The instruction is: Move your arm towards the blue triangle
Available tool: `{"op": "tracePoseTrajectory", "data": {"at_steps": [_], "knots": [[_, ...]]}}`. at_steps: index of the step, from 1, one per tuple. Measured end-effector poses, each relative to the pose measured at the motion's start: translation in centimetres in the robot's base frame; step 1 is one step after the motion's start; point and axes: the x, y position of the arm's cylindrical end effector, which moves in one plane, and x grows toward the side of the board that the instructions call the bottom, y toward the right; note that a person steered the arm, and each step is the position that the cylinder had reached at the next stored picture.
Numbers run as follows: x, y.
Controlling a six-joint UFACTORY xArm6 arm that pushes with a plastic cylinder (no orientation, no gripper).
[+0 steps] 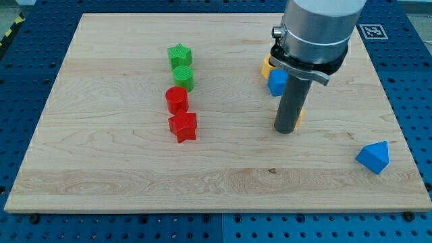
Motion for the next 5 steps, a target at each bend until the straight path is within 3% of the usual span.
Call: {"op": "tracePoseTrajectory", "data": {"at_steps": [3, 4, 5], "knots": [[-2.7, 0.0], [2.6, 0.0], [2.8, 3.7]]}}
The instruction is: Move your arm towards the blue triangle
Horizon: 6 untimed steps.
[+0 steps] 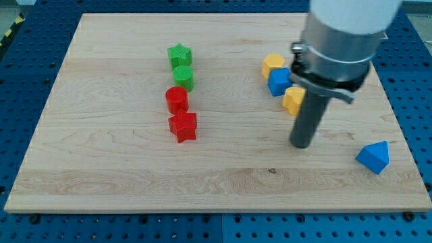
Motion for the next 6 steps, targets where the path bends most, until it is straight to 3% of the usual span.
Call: {"op": "tracePoseTrajectory", "data": {"at_steps": [2, 3, 4, 6], "knots": [[-2.8, 12.7], [0.6, 17.8], [3.5, 17.9], [4.6, 13.5]]}}
